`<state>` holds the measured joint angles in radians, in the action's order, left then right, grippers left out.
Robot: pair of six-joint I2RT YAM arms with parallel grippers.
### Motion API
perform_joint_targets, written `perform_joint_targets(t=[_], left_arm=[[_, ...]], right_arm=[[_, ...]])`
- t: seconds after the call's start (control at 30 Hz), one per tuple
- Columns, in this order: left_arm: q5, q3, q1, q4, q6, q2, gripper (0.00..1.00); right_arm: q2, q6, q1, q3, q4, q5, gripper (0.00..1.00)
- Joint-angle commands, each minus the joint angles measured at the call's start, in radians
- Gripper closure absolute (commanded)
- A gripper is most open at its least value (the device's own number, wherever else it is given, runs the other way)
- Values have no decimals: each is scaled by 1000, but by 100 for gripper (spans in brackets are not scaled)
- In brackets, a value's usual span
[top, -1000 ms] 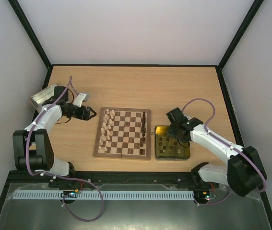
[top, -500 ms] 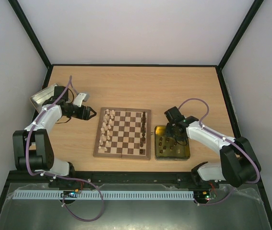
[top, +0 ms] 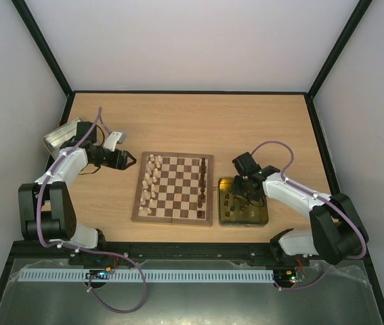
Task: Set up the chess pieces on the board
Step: Pick up the chess piece from the storage box, then place the chess piece on the chessboard.
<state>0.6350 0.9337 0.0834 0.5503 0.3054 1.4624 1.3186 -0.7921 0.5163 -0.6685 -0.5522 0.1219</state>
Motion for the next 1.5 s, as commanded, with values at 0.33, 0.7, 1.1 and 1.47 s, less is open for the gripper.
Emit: perform_joint_targets(t=[0.33, 0.7, 1.1, 1.47], left_arm=[[6, -10, -5, 1, 8, 1, 31], [6, -10, -9, 2, 8, 6, 31], [-6, -10, -10, -3, 5, 1, 31], [-2, -12, -10, -4, 8, 3, 31]], right_arm=[[-19, 68, -4, -86, -103, -120, 98], [20, 88, 129, -364, -243, -188, 98], [419, 153, 248, -788, -239, -190, 98], [621, 209, 248, -941, -254, -153, 98]])
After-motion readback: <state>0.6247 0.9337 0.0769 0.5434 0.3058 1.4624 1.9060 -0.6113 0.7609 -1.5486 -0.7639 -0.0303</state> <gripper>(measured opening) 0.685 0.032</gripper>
